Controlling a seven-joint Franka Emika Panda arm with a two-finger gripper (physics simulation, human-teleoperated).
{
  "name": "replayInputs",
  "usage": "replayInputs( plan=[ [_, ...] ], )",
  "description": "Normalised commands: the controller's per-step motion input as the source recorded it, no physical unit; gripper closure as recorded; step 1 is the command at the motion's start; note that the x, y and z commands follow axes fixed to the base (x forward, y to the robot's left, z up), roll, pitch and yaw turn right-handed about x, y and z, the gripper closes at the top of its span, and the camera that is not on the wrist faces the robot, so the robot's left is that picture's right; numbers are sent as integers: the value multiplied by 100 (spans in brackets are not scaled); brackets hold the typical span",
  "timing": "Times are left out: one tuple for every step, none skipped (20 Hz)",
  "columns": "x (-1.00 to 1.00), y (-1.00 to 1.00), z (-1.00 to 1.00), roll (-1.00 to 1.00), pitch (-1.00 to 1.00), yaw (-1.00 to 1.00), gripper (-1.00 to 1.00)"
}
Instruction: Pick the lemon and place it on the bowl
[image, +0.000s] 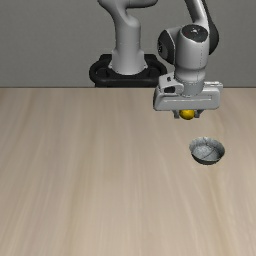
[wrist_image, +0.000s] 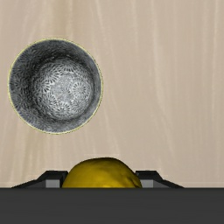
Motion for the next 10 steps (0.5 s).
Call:
replayInputs(
  plan=[
    [0, 100, 0, 0, 0, 0, 100],
    [0, 100, 0, 0, 0, 0, 100],
    [0, 100, 0, 0, 0, 0, 100],
    [100, 0, 0, 0, 0, 0, 100],
    [100, 0, 0, 0, 0, 0, 100],
    [100, 0, 0, 0, 0, 0, 100],
    [100, 0, 0, 0, 0, 0, 100],
    [100, 0, 0, 0, 0, 0, 100],
    [100, 0, 0, 0, 0, 0, 100],
    [100, 0, 0, 0, 0, 0, 100]
  ],
)
